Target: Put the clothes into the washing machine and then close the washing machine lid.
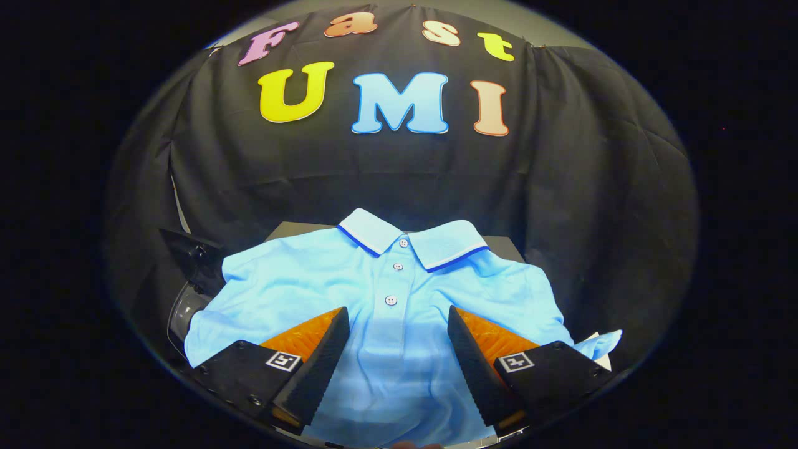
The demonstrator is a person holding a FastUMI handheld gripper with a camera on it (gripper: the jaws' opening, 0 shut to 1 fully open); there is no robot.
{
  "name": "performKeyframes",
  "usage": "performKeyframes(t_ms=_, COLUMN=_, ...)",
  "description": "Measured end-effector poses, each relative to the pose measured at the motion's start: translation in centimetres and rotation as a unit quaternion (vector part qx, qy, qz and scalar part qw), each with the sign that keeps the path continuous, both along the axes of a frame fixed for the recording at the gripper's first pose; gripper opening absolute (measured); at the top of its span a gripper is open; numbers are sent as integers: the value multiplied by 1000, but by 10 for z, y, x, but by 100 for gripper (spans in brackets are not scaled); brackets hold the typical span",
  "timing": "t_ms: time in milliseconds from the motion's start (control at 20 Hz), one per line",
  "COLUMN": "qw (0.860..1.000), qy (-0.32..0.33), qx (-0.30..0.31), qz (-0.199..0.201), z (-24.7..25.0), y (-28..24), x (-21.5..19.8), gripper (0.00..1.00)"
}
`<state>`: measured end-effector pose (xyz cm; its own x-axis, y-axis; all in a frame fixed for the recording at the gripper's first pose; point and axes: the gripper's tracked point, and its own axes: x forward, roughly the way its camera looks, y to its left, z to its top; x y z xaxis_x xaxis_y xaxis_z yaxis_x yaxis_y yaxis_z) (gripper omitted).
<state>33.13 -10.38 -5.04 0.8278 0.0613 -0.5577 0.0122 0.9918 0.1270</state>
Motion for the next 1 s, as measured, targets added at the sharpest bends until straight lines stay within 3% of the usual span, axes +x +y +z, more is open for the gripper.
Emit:
performKeyframes(t_ms=850, qw=999, qy=34, qx=33, qz=25, z=-11, y=10, x=12, gripper=99)
performKeyframes(t_ms=950, qw=998, qy=40, qx=40, qz=37, z=-11, y=15, x=11, gripper=95)
performKeyframes(t_ms=1000, qw=997, qy=41, qx=41, qz=42, z=-11, y=16, x=10, gripper=83)
